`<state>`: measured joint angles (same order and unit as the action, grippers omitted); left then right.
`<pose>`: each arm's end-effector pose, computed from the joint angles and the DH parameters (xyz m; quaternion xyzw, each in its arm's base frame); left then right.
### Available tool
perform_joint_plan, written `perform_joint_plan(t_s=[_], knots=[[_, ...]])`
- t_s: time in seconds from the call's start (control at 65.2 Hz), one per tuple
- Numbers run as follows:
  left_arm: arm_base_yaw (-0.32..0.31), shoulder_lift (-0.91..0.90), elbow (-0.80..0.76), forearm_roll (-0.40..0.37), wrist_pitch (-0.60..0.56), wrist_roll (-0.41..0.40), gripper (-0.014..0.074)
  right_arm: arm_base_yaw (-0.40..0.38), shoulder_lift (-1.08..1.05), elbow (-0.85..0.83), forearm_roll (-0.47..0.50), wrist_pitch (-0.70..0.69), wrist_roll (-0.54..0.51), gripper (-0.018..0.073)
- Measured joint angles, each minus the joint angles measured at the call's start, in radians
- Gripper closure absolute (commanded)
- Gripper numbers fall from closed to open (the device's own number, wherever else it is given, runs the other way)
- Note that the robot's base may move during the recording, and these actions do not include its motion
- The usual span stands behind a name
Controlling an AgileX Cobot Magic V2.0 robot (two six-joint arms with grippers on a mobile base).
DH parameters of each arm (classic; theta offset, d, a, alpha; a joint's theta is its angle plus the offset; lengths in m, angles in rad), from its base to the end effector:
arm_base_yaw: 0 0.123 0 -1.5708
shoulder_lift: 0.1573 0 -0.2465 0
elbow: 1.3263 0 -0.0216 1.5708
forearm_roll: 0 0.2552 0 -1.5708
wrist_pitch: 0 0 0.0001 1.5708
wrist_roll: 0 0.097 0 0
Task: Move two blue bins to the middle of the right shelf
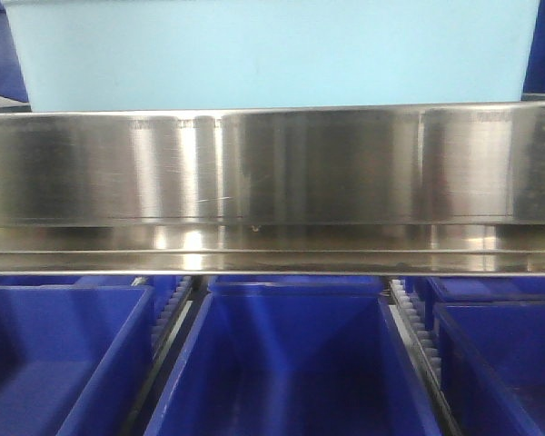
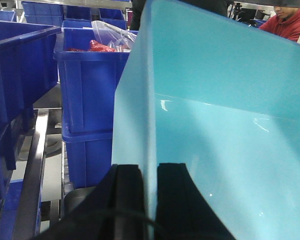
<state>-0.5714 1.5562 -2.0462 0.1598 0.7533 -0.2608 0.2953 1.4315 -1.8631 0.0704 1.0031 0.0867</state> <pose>0.2851 -0.1707 0.5080 0.1276 0.7534 -0.1863 0.6175 0.2863 0.0931 0.4697 -0.0882 0.8509 0.1326 0.5005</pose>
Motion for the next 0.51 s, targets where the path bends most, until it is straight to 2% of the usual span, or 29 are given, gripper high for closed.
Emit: perform_joint_plan(t_s=[0.506], knots=[[0.000,0.000,0.000,-0.002,0.000,0.000,0.0707,0.000,0.000,0.000,0.000,0.000,0.000,0.0711]])
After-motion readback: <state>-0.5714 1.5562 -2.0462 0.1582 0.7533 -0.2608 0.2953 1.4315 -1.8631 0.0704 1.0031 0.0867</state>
